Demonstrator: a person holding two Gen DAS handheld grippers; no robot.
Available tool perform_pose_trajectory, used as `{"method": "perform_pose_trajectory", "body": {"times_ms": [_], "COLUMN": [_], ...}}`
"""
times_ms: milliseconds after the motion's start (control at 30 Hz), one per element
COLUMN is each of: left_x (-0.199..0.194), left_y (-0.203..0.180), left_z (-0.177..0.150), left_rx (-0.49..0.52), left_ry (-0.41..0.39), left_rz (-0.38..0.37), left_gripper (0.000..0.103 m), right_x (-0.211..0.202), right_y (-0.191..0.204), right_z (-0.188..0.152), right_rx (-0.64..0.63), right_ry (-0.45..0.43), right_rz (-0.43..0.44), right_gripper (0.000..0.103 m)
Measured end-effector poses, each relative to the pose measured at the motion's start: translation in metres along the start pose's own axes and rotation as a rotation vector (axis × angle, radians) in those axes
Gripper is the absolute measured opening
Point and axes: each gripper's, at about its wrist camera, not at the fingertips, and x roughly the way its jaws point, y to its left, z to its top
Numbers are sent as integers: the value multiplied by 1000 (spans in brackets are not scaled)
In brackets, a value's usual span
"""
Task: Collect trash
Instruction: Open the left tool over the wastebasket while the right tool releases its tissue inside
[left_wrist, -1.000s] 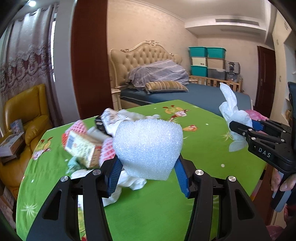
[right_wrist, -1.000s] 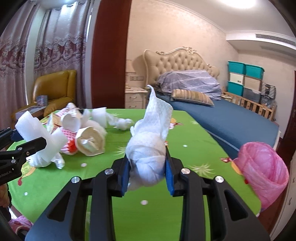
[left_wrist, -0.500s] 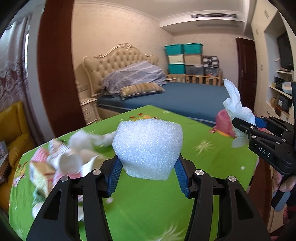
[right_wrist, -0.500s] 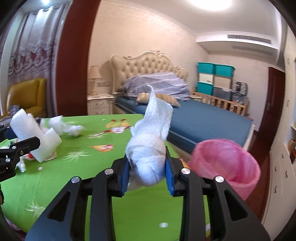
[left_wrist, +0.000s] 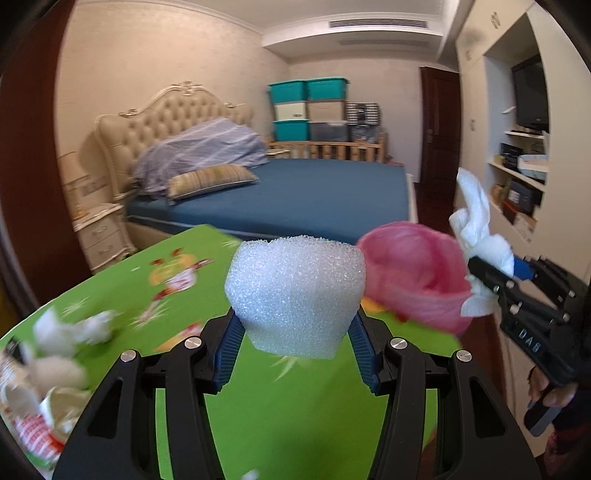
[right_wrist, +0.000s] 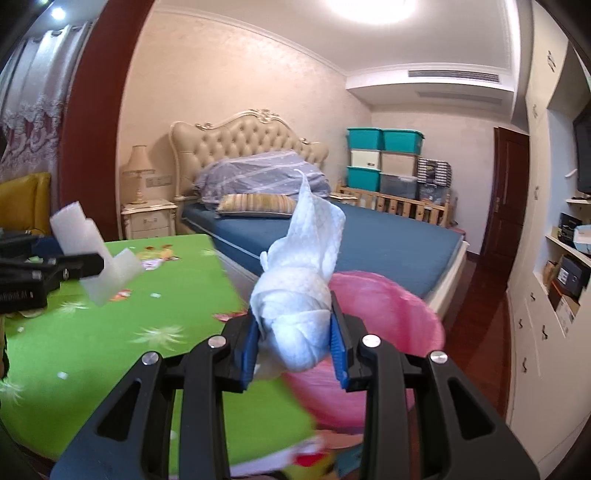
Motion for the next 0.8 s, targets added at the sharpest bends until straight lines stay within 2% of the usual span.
{"method": "perform_pose_trajectory", "body": {"times_ms": [200, 433, 500, 600, 633, 667, 700, 733, 767, 800], "left_x": [51, 112, 124, 144, 149, 154, 160, 162, 163, 163], "left_y": [-43, -80, -86, -96, -100, -103, -106, -107, -107, -106], "left_z": [31, 60, 66, 74, 77, 79, 81, 82, 83, 82], "left_rx": [44, 15, 5, 1, 0, -1, -8, -19, -30, -43], "left_ry": [-8, 41, 52, 68, 73, 79, 84, 81, 75, 67], "left_rz": [-88, -152, -175, -170, -175, -178, -178, -179, -181, -181], "left_gripper": [51, 51, 51, 51, 52, 60, 66, 76, 83, 84], "right_x": [14, 46, 55, 68, 72, 76, 78, 80, 81, 80], "right_y": [-54, -104, -111, -119, -121, -122, -122, -122, -122, -123], "right_z": [-8, -11, -10, -11, -13, -14, -15, -17, -20, -23], "right_rx": [27, 89, 107, 118, 119, 121, 123, 126, 128, 130], "right_ry": [11, 11, 22, 42, 50, 57, 65, 71, 72, 74], "right_rz": [-11, 5, 6, 0, 1, 3, 10, 19, 25, 30], "right_gripper": [32, 32, 32, 35, 37, 40, 51, 63, 67, 69]}}
